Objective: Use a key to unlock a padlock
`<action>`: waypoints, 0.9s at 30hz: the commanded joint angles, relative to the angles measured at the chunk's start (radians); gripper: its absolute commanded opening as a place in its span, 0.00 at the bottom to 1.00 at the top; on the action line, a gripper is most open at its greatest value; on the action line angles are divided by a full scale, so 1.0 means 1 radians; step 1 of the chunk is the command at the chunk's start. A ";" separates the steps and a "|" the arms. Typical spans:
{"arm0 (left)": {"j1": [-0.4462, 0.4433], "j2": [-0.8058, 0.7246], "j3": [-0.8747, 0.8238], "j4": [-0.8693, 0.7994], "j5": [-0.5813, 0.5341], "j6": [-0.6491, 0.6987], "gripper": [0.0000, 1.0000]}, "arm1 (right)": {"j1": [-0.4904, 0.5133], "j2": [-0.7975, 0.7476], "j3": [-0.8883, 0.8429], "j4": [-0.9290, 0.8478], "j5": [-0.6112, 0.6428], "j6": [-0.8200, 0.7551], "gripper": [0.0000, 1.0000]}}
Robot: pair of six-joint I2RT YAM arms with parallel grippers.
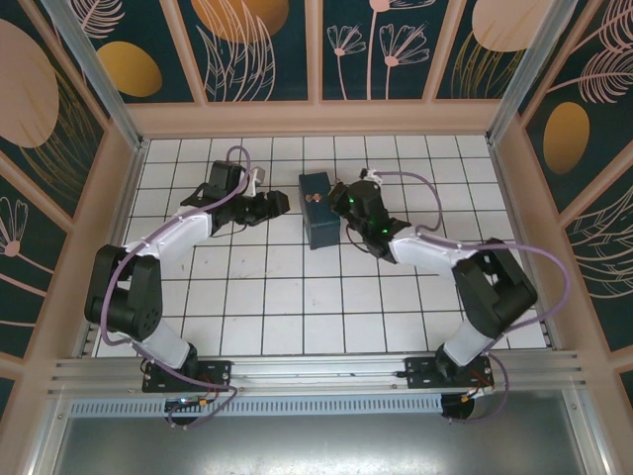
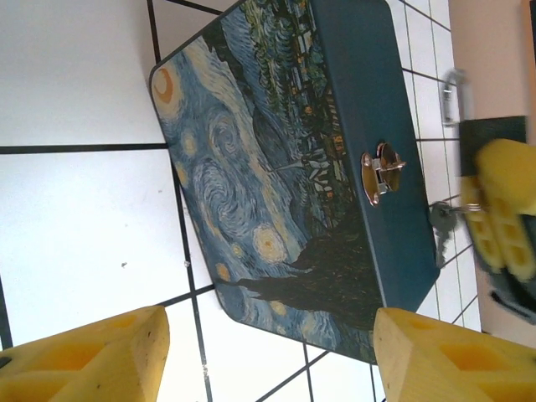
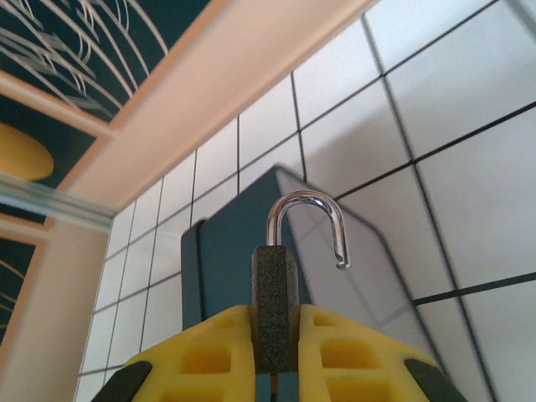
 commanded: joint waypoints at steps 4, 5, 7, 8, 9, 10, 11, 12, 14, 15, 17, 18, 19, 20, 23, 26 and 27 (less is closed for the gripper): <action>0.009 0.006 0.063 -0.024 -0.005 0.006 0.71 | -0.145 -0.234 -0.173 -0.037 -0.055 -0.046 0.11; 0.008 0.002 0.074 -0.035 -0.013 0.008 0.71 | -0.181 -0.249 -0.221 -0.039 -0.072 -0.045 0.11; 0.004 -0.003 0.096 -0.070 -0.053 0.023 0.73 | -0.260 -0.271 -0.330 0.001 -0.139 -0.050 0.13; 0.001 -0.005 0.106 -0.088 -0.073 0.033 0.75 | -0.296 -0.283 -0.374 0.010 -0.165 -0.056 0.13; 0.001 -0.005 0.109 -0.096 -0.086 0.036 0.76 | -0.326 -0.292 -0.404 0.009 -0.173 -0.065 0.13; 0.001 -0.004 0.111 -0.097 -0.094 0.035 0.77 | -0.351 -0.299 -0.434 0.014 -0.182 -0.089 0.14; -0.002 0.000 0.114 -0.097 -0.102 0.035 0.77 | -0.370 -0.303 -0.452 0.005 -0.181 -0.106 0.15; -0.004 0.008 0.120 -0.098 -0.108 0.032 0.77 | -0.384 -0.303 -0.467 0.003 -0.181 -0.121 0.16; -0.011 0.024 0.139 -0.099 -0.116 0.025 0.77 | -0.414 -0.289 -0.487 -0.004 -0.182 -0.147 0.19; -0.015 0.030 0.151 -0.099 -0.120 0.022 0.77 | -0.429 -0.282 -0.494 -0.003 -0.209 -0.152 0.20; -0.016 0.033 0.176 -0.100 -0.127 0.018 0.77 | -0.458 -0.263 -0.505 0.001 -0.265 -0.158 0.26; -0.016 0.030 0.185 -0.102 -0.132 0.019 0.77 | -0.466 -0.257 -0.501 -0.012 -0.280 -0.166 0.32; -0.018 0.029 0.193 -0.101 -0.136 0.019 0.77 | -0.472 -0.258 -0.492 -0.039 -0.293 -0.177 0.40; -0.016 0.030 0.199 -0.103 -0.139 0.018 0.78 | -0.474 -0.268 -0.480 -0.073 -0.298 -0.191 0.48; -0.023 0.039 0.205 -0.105 -0.129 0.015 0.81 | -0.474 -0.336 -0.424 -0.186 -0.291 -0.235 0.63; -0.043 0.058 0.206 -0.091 -0.097 0.012 0.81 | -0.470 -0.410 -0.358 -0.249 -0.294 -0.260 0.62; -0.050 0.067 0.212 -0.078 -0.076 0.004 0.81 | -0.466 -0.409 -0.340 -0.239 -0.315 -0.256 0.60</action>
